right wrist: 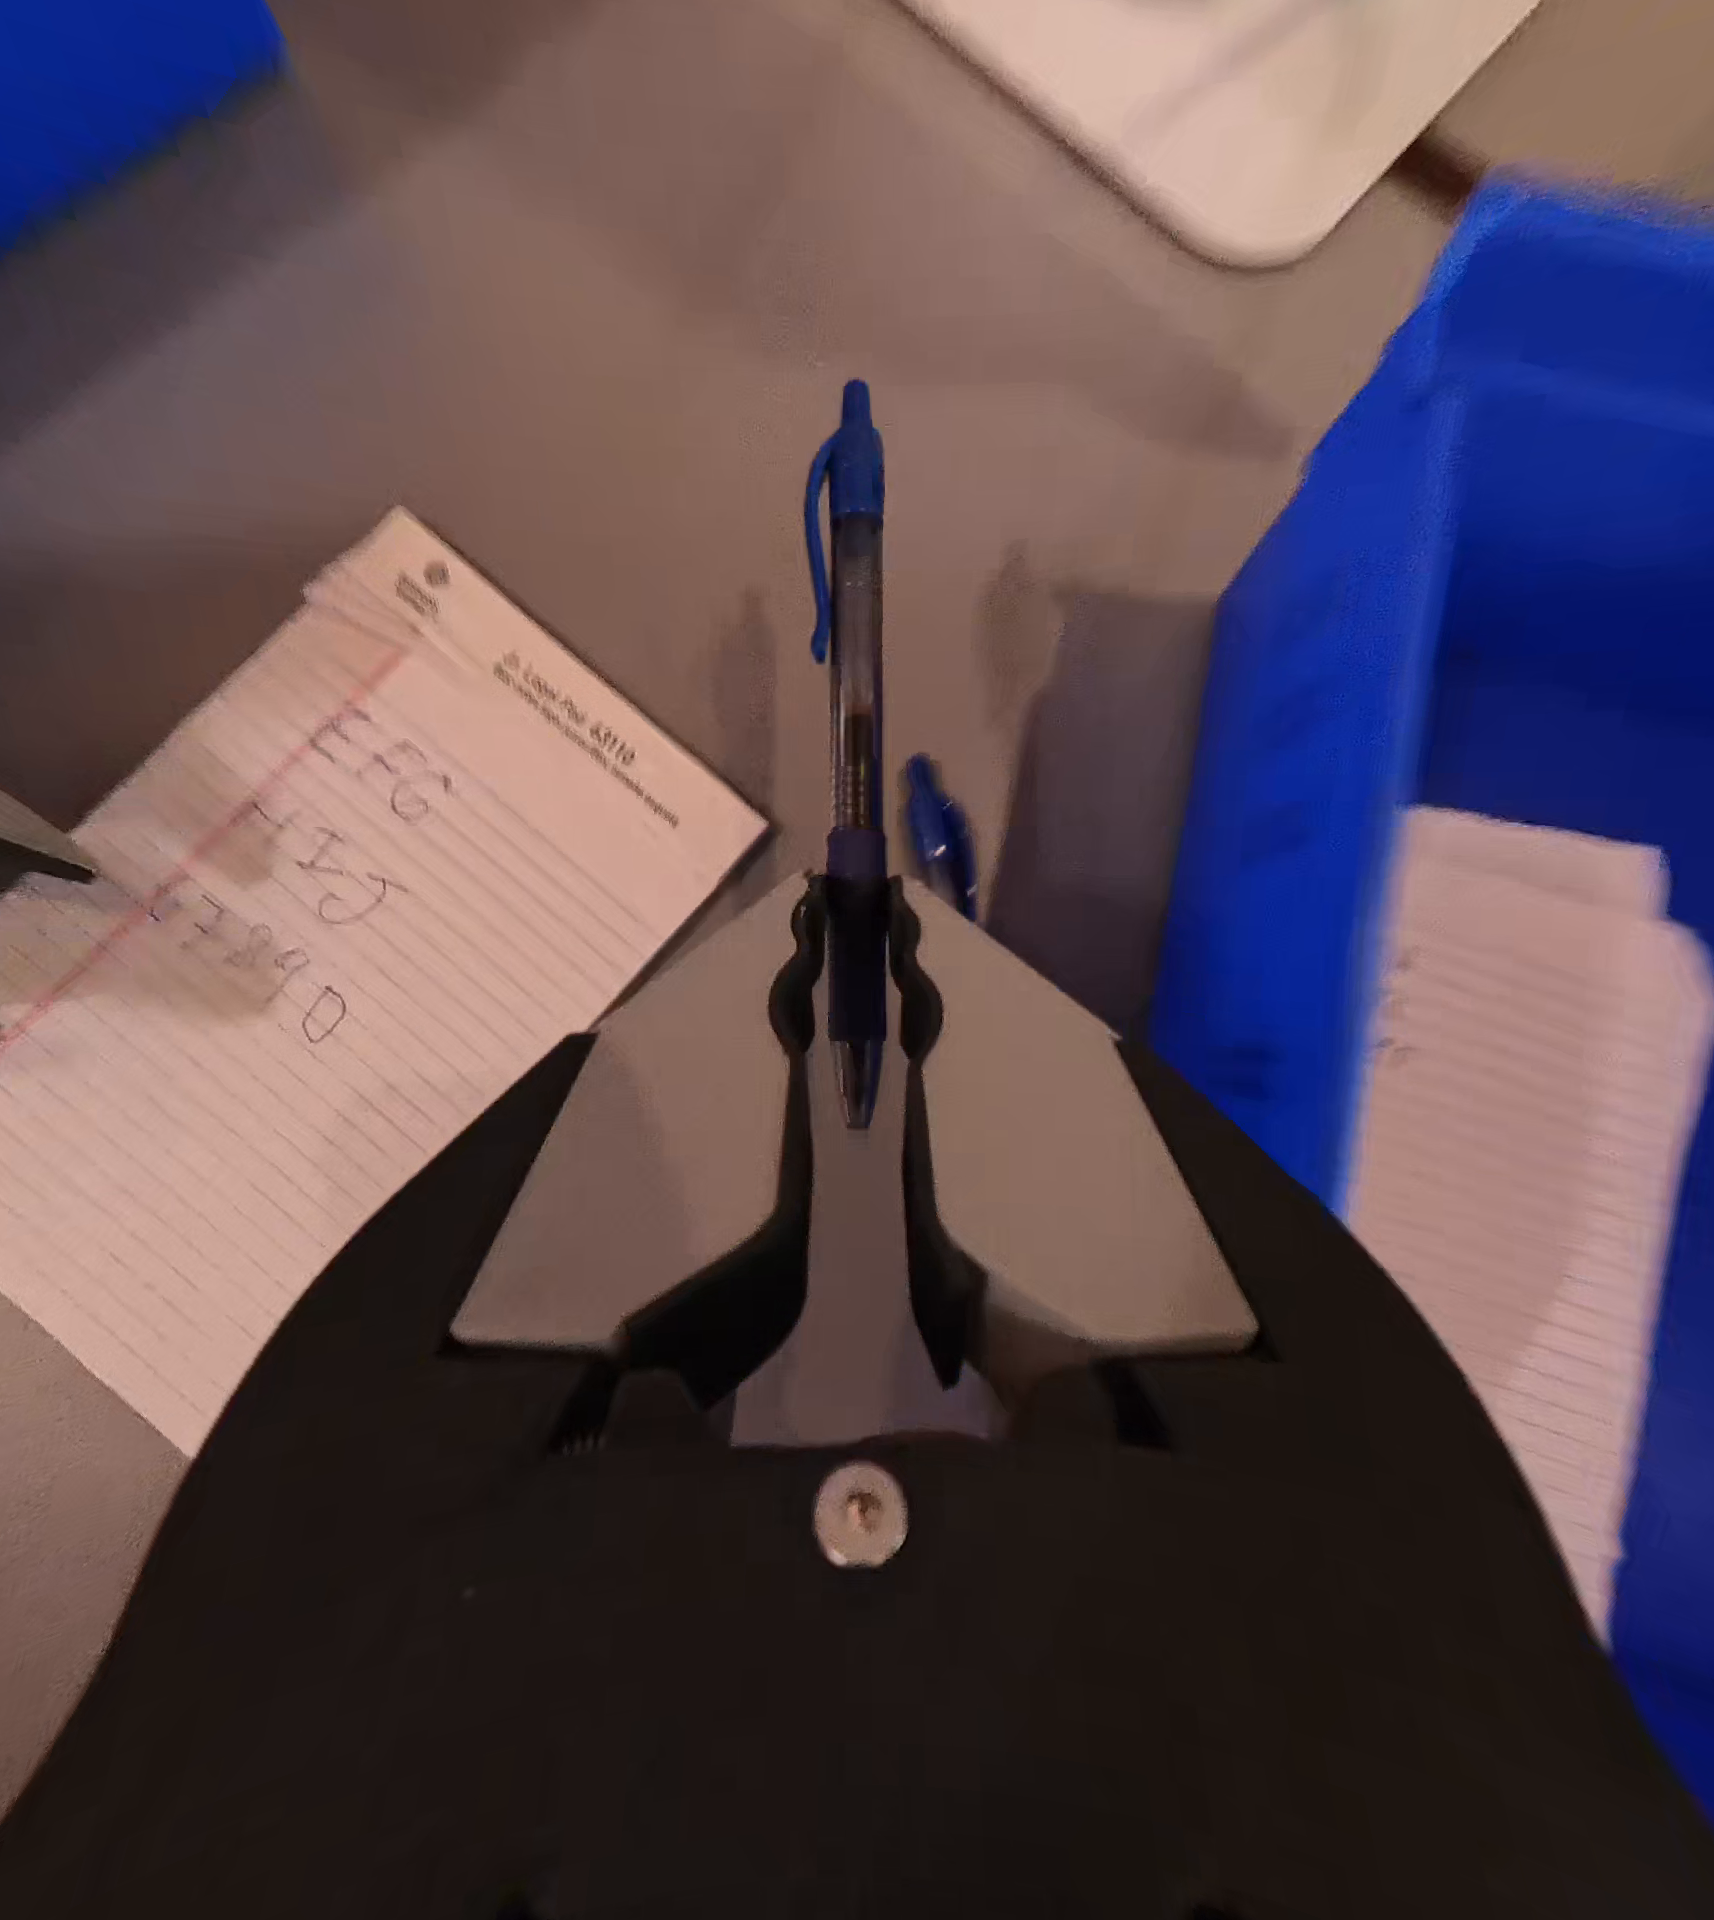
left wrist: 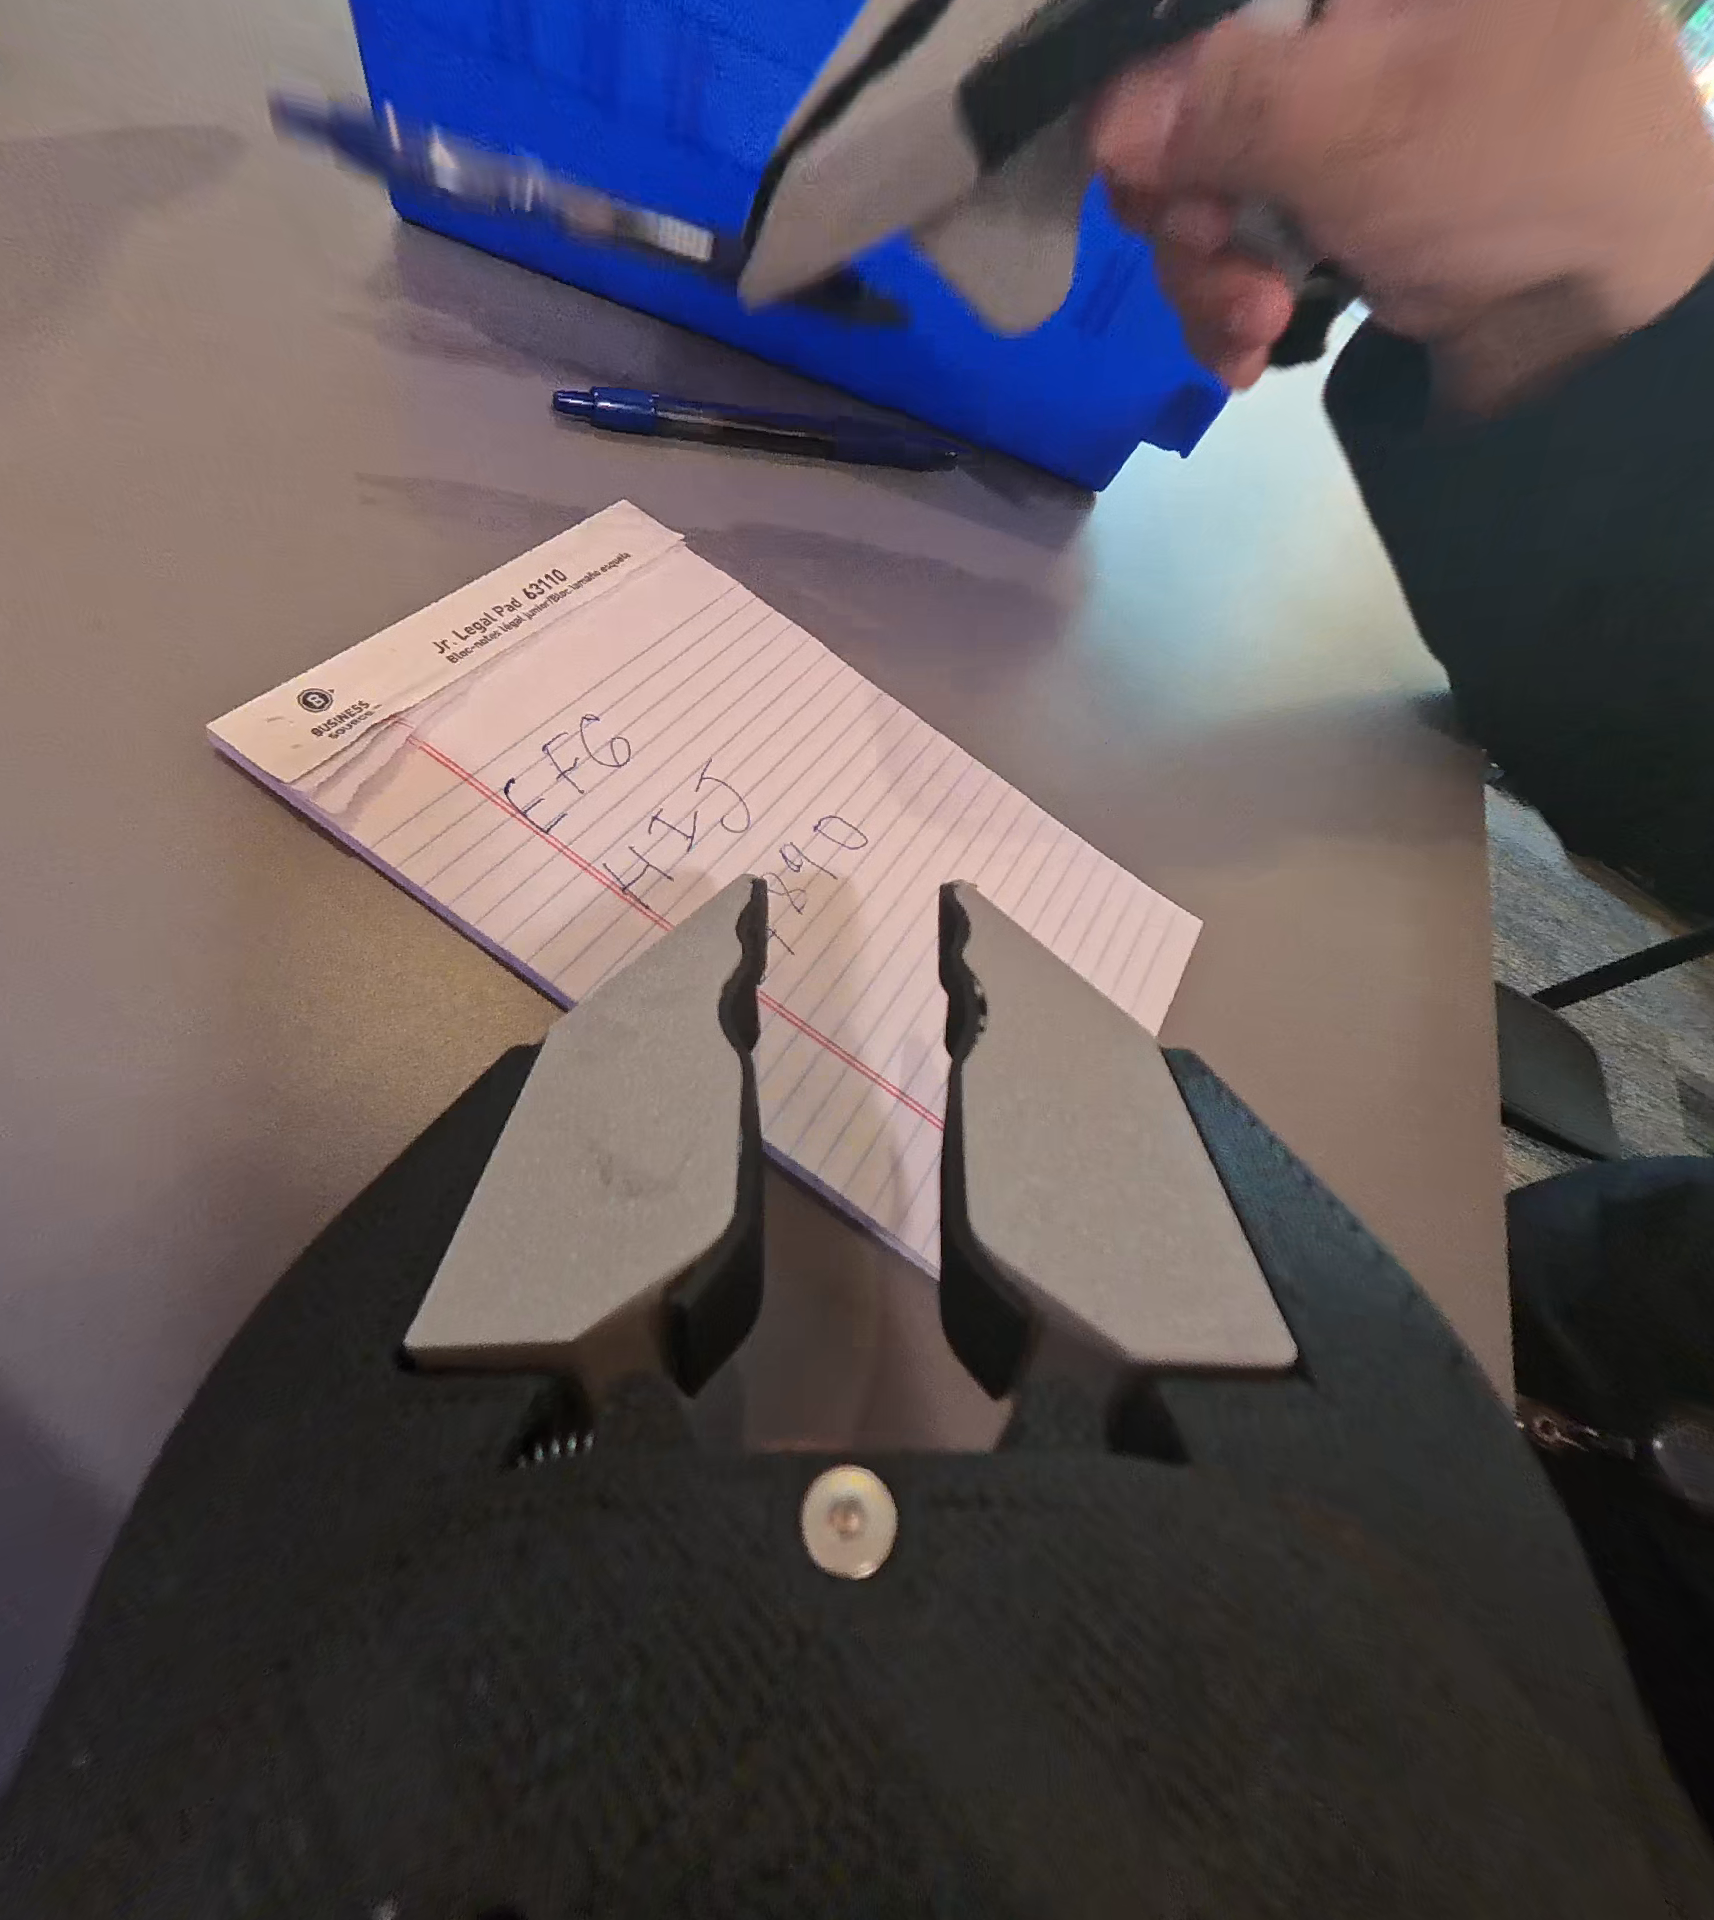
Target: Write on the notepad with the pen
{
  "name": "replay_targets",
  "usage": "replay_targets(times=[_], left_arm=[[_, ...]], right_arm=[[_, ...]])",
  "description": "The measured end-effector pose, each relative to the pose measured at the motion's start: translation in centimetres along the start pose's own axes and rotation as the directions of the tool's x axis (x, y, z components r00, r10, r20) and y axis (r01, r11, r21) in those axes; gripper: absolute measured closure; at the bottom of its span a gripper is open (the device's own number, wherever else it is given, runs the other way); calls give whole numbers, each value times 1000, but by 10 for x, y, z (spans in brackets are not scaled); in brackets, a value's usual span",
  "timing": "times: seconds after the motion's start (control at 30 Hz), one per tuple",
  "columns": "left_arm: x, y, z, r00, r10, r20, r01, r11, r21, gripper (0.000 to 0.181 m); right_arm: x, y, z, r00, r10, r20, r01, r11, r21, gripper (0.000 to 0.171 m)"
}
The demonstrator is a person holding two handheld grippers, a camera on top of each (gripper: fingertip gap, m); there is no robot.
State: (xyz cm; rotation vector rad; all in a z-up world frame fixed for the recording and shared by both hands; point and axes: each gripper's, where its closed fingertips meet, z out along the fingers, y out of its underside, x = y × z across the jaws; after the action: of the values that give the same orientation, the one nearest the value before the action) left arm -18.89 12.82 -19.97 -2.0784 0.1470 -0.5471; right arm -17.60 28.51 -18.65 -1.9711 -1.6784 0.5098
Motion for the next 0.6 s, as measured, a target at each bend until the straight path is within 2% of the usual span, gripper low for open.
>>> replay_targets(times=[0.07,0.1,0.37,0.5,0.57,0.6], left_arm=[[0,1,0,1000,0,3,0,1000,-5,151],[0,1,0,1000,0,5,0,1000,-8,151],[5,5,2,1000,6,-8,-6,1000,-27,151],[5,4,2,1000,13,-2,-13,1000,-25,151],[6,4,1,1000,26,-1,-26,999,-24,150],[9,5,1,999,38,-9,-38,999,-30,149]], right_arm=[[-7,20,23,998,38,58,-32,995,-96,163],[-2,29,31,998,47,37,-42,991,-126,163],[39,39,34,976,108,-190,-130,986,-108,163],[40,25,21,964,97,-248,-104,994,-17,158],[19,13,13,982,12,-188,-7,1000,29,147],[-6,8,10,995,-48,-86,54,997,62,146]])
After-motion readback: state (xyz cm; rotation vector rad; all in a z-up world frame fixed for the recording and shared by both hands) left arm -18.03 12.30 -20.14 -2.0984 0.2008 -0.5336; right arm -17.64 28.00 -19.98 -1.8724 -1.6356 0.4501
